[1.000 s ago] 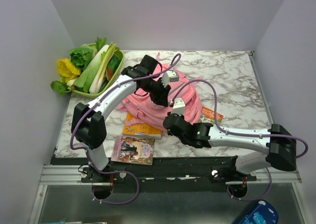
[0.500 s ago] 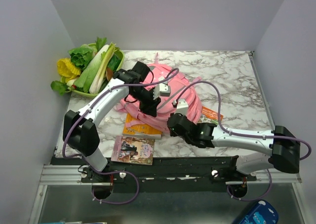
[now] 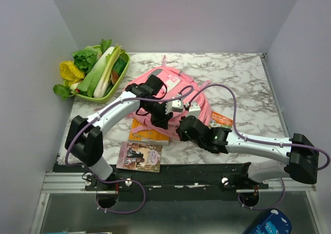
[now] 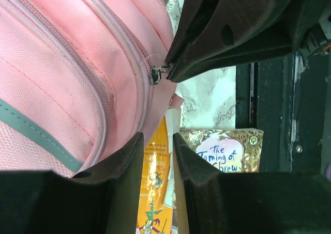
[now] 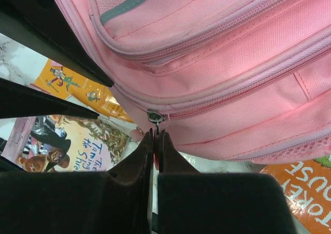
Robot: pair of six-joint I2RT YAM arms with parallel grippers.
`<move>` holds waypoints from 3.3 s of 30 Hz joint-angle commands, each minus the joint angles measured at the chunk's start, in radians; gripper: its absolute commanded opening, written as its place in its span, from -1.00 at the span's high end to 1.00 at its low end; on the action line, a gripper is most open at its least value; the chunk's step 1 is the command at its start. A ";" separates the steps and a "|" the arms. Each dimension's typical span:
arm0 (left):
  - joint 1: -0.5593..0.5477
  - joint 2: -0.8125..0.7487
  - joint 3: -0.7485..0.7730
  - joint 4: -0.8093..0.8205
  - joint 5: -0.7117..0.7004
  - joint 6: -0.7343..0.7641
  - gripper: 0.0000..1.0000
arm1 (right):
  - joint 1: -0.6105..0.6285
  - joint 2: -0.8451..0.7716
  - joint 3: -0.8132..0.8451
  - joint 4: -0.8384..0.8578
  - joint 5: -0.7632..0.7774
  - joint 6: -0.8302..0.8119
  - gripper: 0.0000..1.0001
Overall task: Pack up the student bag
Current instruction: Zip the student bag at the center of the board.
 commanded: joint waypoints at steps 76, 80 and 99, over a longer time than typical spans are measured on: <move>0.105 -0.150 -0.075 0.339 -0.498 -0.149 1.00 | -0.687 -0.117 -0.037 0.047 -0.139 -0.230 0.99; 0.153 -0.099 -0.047 0.384 -0.558 -0.224 0.89 | -0.676 -0.164 -0.110 0.073 -0.279 -0.183 0.99; -0.159 -0.062 -0.010 0.370 -0.279 -0.201 0.17 | -0.549 -0.151 -0.140 0.103 -0.393 -0.149 0.99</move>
